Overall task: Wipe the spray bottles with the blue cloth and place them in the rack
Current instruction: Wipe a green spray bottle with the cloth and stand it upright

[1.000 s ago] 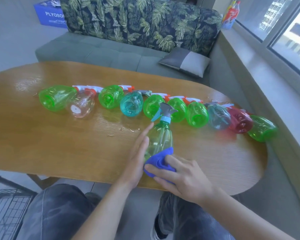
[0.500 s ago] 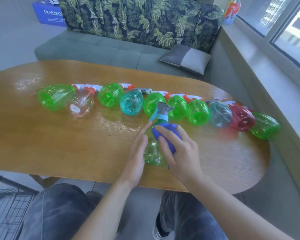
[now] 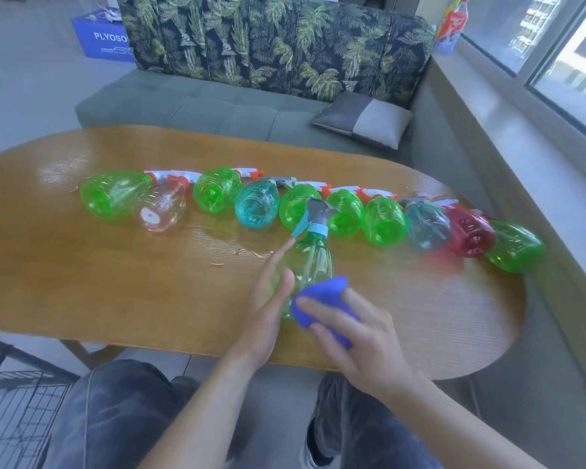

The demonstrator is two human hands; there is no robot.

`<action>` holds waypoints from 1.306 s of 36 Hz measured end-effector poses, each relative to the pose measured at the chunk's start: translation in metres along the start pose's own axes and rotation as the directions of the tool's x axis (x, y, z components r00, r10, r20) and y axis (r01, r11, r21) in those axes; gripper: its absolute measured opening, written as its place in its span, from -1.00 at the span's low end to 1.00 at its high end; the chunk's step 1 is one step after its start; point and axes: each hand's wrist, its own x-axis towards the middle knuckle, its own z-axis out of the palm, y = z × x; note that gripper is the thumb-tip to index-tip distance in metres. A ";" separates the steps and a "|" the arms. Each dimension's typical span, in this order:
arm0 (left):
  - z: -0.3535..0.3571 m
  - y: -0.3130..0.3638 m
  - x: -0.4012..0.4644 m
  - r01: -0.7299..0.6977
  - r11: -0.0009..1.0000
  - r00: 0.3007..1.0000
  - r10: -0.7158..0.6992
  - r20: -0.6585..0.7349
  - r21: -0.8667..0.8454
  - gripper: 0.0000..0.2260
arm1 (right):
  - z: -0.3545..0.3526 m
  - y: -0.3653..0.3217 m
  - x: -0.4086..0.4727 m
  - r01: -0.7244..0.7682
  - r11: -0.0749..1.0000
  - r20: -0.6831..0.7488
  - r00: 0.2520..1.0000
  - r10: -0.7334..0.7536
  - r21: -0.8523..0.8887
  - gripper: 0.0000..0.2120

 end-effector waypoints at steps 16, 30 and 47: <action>-0.003 -0.004 0.004 0.026 0.995 1.000 -0.025 0.016 -0.097 -0.38 | 0.015 -0.006 0.021 -0.646 0.589 -0.059 0.648 0.759 0.486 -0.76; -0.003 -0.007 0.007 0.010 1.000 1.000 -0.010 -0.009 -0.014 -0.53 | 0.015 -0.006 0.026 -0.610 0.638 -0.075 0.692 0.718 0.470 -0.76; -0.004 -0.010 0.009 0.047 0.999 0.999 -0.047 -0.009 0.009 -0.58 | 0.027 0.008 0.027 -0.251 0.968 -0.097 0.963 0.251 0.003 -0.70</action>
